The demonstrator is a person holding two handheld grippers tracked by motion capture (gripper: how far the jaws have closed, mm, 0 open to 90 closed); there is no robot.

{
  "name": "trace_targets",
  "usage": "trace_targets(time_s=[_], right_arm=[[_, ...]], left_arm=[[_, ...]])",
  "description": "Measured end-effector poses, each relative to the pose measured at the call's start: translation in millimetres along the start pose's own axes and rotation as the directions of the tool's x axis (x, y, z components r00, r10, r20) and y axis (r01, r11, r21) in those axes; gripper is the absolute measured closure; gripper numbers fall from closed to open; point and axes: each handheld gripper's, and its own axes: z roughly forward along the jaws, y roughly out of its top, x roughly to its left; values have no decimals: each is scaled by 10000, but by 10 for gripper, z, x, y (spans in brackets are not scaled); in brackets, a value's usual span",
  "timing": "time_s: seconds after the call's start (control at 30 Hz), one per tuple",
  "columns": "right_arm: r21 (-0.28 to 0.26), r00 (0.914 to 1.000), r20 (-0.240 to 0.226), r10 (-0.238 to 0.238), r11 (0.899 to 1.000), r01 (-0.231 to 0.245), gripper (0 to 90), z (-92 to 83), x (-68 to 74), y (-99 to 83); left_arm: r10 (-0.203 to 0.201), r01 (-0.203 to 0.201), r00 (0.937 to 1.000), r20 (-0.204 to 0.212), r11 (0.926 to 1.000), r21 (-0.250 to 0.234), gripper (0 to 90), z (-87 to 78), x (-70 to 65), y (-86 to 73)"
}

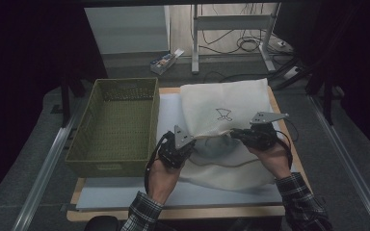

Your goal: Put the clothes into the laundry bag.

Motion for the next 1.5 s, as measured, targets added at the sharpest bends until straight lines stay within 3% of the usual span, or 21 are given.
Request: trace_targets(time_s=[0.2,0.33,0.53,0.93,1.17,1.5], right_arm=[[409,9999,14,125,9991,-126,830,-19,-3,-152],[538,9998,35,220,9983,-222,825,-42,11,-257],[591,10000,1,31,9982,-31,817,-87,84,-309],[1564,9999,101,-83,9877,67,824,75,90,-559],[1198,9997,3,-261,9925,259,699,81,112,-557],[727,9998,42,-197,9972,194,485,47,117,-529]], left_arm=[[-528,485,9961,702,9969,618,796,146,74,-163],[-530,465,9938,980,9966,673,780,140,84,-206],[-645,566,9917,1108,9957,731,730,117,117,-240],[-827,733,9877,1330,9946,741,645,107,166,-340],[-691,636,9887,1334,9970,447,522,126,179,-389],[-519,467,9906,1262,9980,434,340,187,167,-437]])
